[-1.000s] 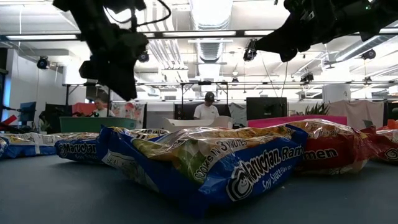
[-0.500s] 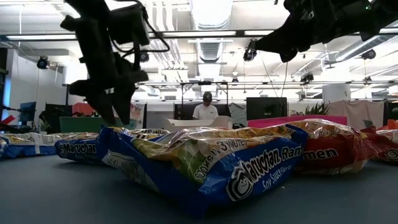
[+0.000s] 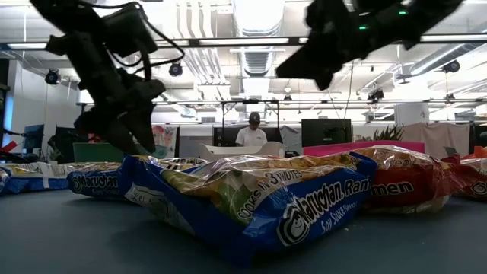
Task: Sort Maruchan noodles
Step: Put the orange noodle pack into the green bin
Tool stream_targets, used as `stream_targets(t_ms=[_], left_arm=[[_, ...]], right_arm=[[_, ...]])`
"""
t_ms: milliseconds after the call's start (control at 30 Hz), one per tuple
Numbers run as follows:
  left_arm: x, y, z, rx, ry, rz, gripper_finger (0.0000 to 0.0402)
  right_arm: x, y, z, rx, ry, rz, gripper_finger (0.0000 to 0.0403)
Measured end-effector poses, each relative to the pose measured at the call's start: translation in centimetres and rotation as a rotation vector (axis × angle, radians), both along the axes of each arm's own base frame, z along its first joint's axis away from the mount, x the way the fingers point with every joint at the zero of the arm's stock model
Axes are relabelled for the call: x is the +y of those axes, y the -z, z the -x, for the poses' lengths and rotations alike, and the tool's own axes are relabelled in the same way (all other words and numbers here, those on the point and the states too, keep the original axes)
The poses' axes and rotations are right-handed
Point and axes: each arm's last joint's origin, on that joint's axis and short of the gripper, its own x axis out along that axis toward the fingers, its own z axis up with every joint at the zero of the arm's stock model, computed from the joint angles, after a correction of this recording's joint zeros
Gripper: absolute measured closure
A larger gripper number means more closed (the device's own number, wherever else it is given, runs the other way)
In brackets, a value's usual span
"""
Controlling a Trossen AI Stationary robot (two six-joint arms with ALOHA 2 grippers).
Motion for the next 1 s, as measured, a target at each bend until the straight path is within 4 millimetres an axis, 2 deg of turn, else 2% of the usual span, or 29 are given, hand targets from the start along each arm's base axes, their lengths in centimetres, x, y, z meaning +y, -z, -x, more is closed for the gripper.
stream_targets(t_ms=[267, 600, 767, 1000], left_arm=[[-0.1, 0.0, 1.4, -0.22, 0.004, -0.016, 0.02], [0.1, -0.5, 2.0, -0.255, -0.024, -0.061, 0.02], [-0.1, -0.7, 1.9, -0.264, 0.023, -0.053, 0.02], [-0.6, -1.3, 1.7, -0.333, 0.171, 0.052, 0.02]], right_arm=[[-0.8, 0.4, -6.4, 0.133, 0.062, -0.083, 0.0376], [-2.0, 2.1, -12.5, 0.297, 0.091, -0.075, 0.0376], [-2.6, 3.2, -13.9, 0.322, 0.079, -0.031, 0.0376], [-2.9, 3.4, -13.8, 0.336, 0.04, 0.05, 0.0376]])
